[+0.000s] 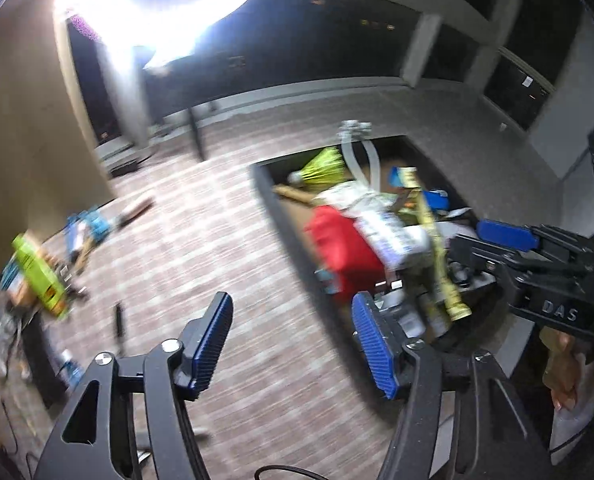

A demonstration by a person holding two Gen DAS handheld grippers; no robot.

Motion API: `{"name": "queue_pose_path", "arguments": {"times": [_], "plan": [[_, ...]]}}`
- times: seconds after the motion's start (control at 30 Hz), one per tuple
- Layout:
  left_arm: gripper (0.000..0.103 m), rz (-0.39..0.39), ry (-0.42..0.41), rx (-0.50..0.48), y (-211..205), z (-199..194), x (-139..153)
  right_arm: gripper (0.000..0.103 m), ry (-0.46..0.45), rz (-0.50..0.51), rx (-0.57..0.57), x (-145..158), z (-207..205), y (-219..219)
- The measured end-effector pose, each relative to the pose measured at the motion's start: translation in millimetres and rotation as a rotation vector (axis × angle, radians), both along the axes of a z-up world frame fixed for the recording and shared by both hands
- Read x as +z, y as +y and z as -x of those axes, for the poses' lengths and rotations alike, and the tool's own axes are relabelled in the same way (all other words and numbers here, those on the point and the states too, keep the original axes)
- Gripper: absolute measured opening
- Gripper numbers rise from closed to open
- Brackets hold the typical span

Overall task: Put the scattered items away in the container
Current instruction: 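Move both grippers back over the remaining items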

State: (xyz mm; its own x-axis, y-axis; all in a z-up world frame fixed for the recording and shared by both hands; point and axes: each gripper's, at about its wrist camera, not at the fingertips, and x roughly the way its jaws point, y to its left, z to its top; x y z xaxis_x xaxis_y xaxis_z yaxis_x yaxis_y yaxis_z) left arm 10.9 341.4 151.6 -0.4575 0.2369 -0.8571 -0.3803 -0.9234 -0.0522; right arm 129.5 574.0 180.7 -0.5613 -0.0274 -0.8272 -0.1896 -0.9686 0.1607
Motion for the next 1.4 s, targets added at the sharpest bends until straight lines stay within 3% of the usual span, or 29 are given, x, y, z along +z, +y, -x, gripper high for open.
{"name": "queue_pose_path", "arguments": {"times": [0.13,0.3,0.6,1.07,1.4], "plan": [[0.071,0.032,-0.003,0.143,-57.4,-2.8,-12.1,0.057,-0.006,0.027,0.055,-14.1,7.8,-32.7],[0.072,0.075,-0.042,0.282,-119.0,-10.5,-32.3,0.057,-0.036,0.038,0.112,-37.8,17.9,-75.8],[0.076,0.070,-0.059,0.443,-193.8,-32.5,-40.3,0.057,-0.051,0.063,0.183,-53.6,25.7,-134.2],[0.077,0.060,-0.130,0.476,-230.5,-40.7,-52.5,0.057,-0.074,0.057,0.196,-62.3,22.7,-171.6],[0.079,0.019,-0.096,0.468,-247.8,-46.1,-53.8,0.057,-0.091,0.050,0.187,-70.6,21.9,-183.4]]}}
